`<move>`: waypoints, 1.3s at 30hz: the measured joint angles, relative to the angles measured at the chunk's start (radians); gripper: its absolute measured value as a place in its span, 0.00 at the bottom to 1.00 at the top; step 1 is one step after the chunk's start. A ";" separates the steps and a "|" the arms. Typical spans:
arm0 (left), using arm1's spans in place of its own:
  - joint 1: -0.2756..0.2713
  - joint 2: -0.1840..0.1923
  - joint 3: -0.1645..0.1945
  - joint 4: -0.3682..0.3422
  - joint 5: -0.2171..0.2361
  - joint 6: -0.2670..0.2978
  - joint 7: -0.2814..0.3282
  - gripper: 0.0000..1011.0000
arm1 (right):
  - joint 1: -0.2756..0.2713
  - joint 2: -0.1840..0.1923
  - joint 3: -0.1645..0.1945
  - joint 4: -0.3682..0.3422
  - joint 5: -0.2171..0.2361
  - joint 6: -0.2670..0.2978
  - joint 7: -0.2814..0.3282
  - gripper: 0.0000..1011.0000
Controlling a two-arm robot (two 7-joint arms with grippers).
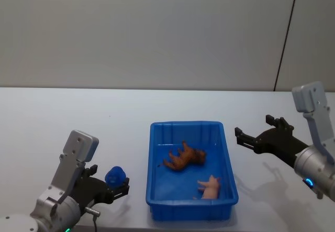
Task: Pick up the two dolls from the table and place them into the box.
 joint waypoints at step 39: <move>-0.217 -0.084 -0.003 0.353 0.146 -0.031 -0.323 0.66 | 0.000 0.000 0.000 0.000 0.000 0.000 0.000 0.99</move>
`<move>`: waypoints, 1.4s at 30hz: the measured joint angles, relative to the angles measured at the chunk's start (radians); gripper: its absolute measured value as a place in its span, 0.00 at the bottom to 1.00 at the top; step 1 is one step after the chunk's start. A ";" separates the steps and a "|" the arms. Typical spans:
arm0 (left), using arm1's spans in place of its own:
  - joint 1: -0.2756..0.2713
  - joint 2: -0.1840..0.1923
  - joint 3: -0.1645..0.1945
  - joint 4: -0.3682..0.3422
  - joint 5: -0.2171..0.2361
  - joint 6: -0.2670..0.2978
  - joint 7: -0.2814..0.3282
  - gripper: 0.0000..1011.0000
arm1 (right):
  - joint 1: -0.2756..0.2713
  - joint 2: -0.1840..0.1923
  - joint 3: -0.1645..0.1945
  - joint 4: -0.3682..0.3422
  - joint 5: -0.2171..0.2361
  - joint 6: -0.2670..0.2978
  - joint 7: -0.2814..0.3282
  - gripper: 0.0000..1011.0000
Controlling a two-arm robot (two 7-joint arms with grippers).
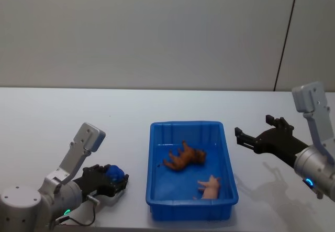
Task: Pick up the two dolls from the table and place them into the box.
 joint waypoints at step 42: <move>-0.264 -0.148 0.056 0.097 0.225 -0.065 -0.201 0.62 | 0.000 0.000 0.000 0.000 0.000 0.000 0.000 0.99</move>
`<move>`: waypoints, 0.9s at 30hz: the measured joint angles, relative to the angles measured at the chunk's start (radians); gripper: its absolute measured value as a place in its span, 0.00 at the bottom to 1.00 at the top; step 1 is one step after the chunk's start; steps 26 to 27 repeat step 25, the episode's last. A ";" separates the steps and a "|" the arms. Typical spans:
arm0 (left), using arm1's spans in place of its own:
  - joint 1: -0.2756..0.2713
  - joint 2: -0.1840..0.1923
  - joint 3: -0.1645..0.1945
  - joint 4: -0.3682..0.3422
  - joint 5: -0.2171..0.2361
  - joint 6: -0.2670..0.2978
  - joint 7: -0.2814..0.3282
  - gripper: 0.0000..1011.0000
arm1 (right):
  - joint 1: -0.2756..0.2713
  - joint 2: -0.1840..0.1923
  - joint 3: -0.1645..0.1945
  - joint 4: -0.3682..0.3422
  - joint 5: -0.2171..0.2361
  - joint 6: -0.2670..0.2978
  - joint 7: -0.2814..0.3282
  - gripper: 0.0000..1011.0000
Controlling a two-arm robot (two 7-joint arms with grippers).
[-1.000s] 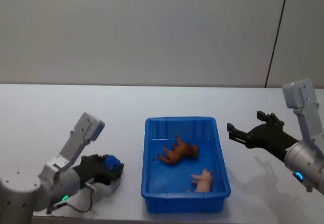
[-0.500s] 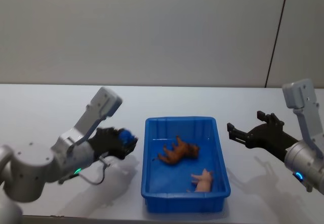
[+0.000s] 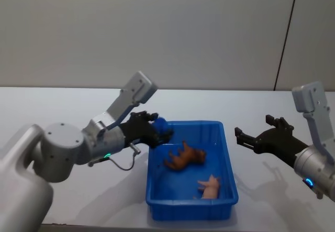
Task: Pick up the two dolls from the table and place them into the box.
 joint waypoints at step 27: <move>-0.045 -0.055 0.045 0.027 0.009 -0.034 -0.012 0.99 | 0.000 0.000 0.000 0.000 0.000 0.000 0.000 0.99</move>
